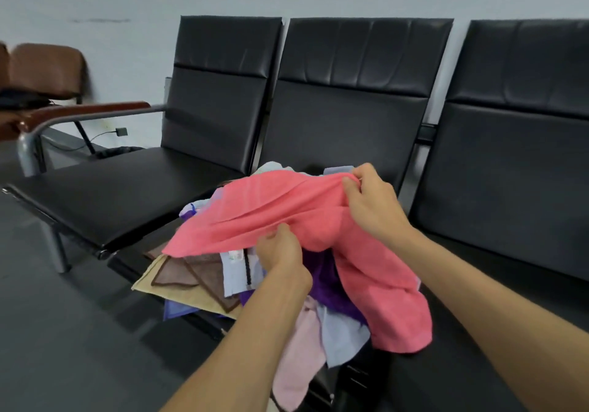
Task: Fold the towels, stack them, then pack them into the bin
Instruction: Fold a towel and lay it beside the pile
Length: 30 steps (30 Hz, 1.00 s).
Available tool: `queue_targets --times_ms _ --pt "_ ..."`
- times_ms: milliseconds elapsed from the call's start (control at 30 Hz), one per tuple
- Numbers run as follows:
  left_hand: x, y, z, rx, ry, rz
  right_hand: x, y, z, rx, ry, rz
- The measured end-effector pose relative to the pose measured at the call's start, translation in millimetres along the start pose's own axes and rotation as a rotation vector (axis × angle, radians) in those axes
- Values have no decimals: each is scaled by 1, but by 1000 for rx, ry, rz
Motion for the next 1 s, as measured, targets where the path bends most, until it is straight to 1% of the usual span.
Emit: queue_targets --times_ms 100,167,233,300,333,367,400,433,467,500,567,600,633,733,833,900,1000 --pt "-25 12 21 -3 -153 191 -5 4 -39 19 19 77" --pt "-49 7 42 25 -341 227 -8 12 -73 74 93 130" --pt "-80 -9 63 35 -542 177 -17 26 -107 147 176 190" --pt "-113 -32 77 30 -715 14 -37 44 -133 178 227 212" --pt "-129 -41 82 43 -794 -85 -49 54 -142 180 227 220" --pt "-142 -51 87 95 -870 -149 -62 66 -150 186 218 240" --pt "-156 -62 89 144 -948 -180 -78 81 -158 188 204 266" --pt "-163 -67 92 199 -1012 -171 -90 92 -163 205 192 292" --pt "-171 -76 94 248 -1074 -160 -103 105 -170 220 184 322" --pt "-177 -82 96 313 -1131 -110 -115 115 -176 239 177 351" --pt "-189 -96 98 450 -1182 108 -136 137 -187 252 169 409" --pt "-194 -107 98 520 -1192 189 -145 150 -192 242 168 447" --pt "-197 -117 97 581 -1200 227 -152 161 -195 231 167 494" --pt "-214 -153 92 696 -1317 229 -176 200 -201 225 110 674" --pt "-228 -169 91 765 -1396 284 -195 216 -207 211 -12 793" --pt "-229 -174 93 787 -1398 256 -200 221 -206 182 -131 841" --pt "-222 -176 94 779 -1311 141 -200 227 -195 216 -324 927"
Point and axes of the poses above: each hand's wrist, its own x-axis towards the middle knuckle, its own z-axis out of the palm, y = z × x, the point moved 7 cm from there along x, towards the middle knuckle, and after that the axes turned 11 degrees about y, right-handed, at the moved point
